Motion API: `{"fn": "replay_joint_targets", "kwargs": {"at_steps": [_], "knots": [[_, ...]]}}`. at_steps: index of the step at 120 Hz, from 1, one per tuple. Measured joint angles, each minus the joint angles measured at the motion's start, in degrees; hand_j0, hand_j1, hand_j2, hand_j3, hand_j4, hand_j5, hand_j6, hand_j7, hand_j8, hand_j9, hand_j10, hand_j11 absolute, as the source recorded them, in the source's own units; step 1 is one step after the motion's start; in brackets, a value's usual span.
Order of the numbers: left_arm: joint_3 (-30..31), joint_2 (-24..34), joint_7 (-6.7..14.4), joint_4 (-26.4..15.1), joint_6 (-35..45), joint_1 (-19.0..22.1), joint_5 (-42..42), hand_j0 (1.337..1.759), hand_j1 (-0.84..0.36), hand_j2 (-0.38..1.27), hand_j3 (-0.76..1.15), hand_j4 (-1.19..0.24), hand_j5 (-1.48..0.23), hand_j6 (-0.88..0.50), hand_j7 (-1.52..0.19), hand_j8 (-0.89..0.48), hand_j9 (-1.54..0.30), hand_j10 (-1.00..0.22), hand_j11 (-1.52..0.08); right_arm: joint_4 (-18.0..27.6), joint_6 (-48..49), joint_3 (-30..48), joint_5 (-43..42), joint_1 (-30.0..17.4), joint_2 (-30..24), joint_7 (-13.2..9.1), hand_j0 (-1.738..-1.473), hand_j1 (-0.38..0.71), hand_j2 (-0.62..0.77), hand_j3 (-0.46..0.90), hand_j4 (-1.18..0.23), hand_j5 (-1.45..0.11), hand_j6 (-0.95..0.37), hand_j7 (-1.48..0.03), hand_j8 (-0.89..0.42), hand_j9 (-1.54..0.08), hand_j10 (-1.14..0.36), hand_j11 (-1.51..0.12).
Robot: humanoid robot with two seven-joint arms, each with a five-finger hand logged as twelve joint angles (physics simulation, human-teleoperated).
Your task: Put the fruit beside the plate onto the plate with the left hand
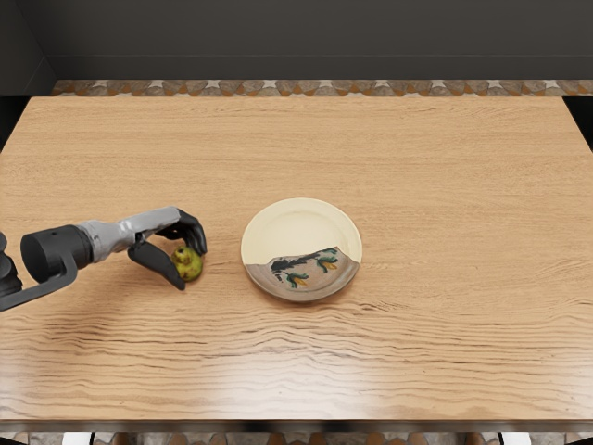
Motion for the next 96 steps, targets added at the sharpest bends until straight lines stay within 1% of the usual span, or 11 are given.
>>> {"fn": "replay_joint_targets", "kwargs": {"at_steps": [14,24,32,59,62,67,79,87,91,92,96], "knots": [[-0.01,0.10,0.01,-0.02,-0.43,-0.18,-0.03,1.656,-0.27,0.47,0.00,-0.68,-0.93,-0.58,-0.91,-0.48,-0.91,-0.66,-0.91,0.00,-0.02,0.00,0.00,-0.01,0.00,0.00,-1.658,-0.35,0.00,0.00,0.00,0.00,0.00,0.00,0.00,0.00,0.00,0.00],[-0.05,0.19,0.42,-0.08,-0.90,-0.58,-0.05,1.656,-0.28,0.49,0.00,-0.69,-0.94,-0.58,-0.92,-0.47,-0.92,-0.66,-0.92,0.00,-0.02,0.00,0.00,0.00,0.00,0.00,-1.658,-0.35,0.00,0.00,0.00,0.00,0.00,0.00,0.00,0.00,0.00,0.00],[-0.10,0.19,0.63,-0.17,-1.20,-0.72,-0.05,1.656,-0.28,0.46,0.00,-0.69,-0.95,-0.57,-0.92,-0.47,-0.92,-0.65,-0.92,0.00,-0.02,0.00,0.00,0.00,0.00,0.00,-1.658,-0.35,0.00,0.00,0.00,0.00,0.00,0.00,0.00,0.00,0.00,0.00],[-0.66,0.53,1.23,-0.48,-2.72,-1.81,-0.12,1.657,-0.30,0.53,0.00,-0.69,-0.97,-0.56,-0.93,-0.46,-0.93,-0.64,-0.94,0.00,0.00,0.00,-0.05,0.00,0.00,0.00,-1.658,-0.35,0.00,0.00,0.00,0.00,0.00,0.00,0.00,0.00,0.00,0.00],[-0.69,0.58,1.30,-0.52,-2.89,-2.37,-0.13,1.657,-0.31,0.55,0.00,-0.69,-0.97,-0.56,-0.93,-0.46,-0.94,-0.64,-0.94,0.00,0.00,0.00,-0.06,0.00,0.00,0.00,-1.658,-0.35,0.00,0.00,0.00,0.00,0.00,0.00,0.00,0.00,0.00,0.00],[-0.76,1.22,1.40,-0.65,-3.23,-3.02,-0.30,1.657,-0.31,0.53,0.00,-0.69,-0.98,-0.55,-0.94,-0.45,-0.94,-0.63,-0.94,0.00,0.00,0.00,-0.07,0.00,0.00,0.00,-1.658,-0.35,0.00,0.00,0.00,0.00,0.00,0.00,0.00,0.00,0.00,0.00],[-0.85,2.89,1.81,-1.59,-4.32,-4.29,-1.00,1.656,-0.29,0.49,0.00,-0.70,-0.98,-0.57,-0.94,-0.46,-0.94,-0.65,-0.95,0.00,0.00,0.00,-0.13,0.00,0.00,0.00,-1.658,-0.35,0.00,0.00,0.00,0.00,0.00,0.00,0.00,0.00,0.00,0.00],[-0.87,3.18,1.96,-2.15,-4.92,-5.29,-1.40,1.656,-0.29,0.50,0.00,-0.70,-0.99,-0.56,-0.95,-0.45,-0.95,-0.64,-0.95,0.00,0.00,0.00,-0.15,0.00,0.00,0.00,-1.658,-0.35,0.00,0.00,0.00,0.00,0.00,0.00,0.00,0.00,0.00,0.00],[-0.94,3.26,2.07,-2.43,-5.21,-5.70,-1.56,1.656,-0.29,0.53,0.00,-0.70,-0.99,-0.57,-0.95,-0.46,-0.95,-0.64,-0.95,0.00,0.00,0.00,-0.14,0.00,0.00,0.00,-1.658,-0.35,0.00,0.00,0.00,0.00,0.00,0.00,0.00,0.00,0.00,0.00],[-0.97,3.26,2.10,-2.49,-5.28,-5.76,-1.61,1.656,-0.29,0.51,0.00,-0.70,-0.99,-0.56,-0.95,-0.45,-0.95,-0.64,-0.95,0.00,0.00,0.00,-0.14,0.00,0.00,0.00,-1.658,-0.35,0.00,0.00,0.00,0.00,0.00,0.00,0.00,0.00,0.00,0.00],[-1.19,3.27,2.24,-2.68,-5.63,-5.81,-1.94,1.656,-0.29,0.51,0.00,-0.70,-0.99,-0.57,-0.95,-0.46,-0.95,-0.64,-0.96,0.00,0.00,0.00,-0.12,0.00,0.00,0.00,-1.658,-0.35,0.00,0.00,0.00,0.00,0.00,0.00,0.00,0.00,0.00,0.00]]}}
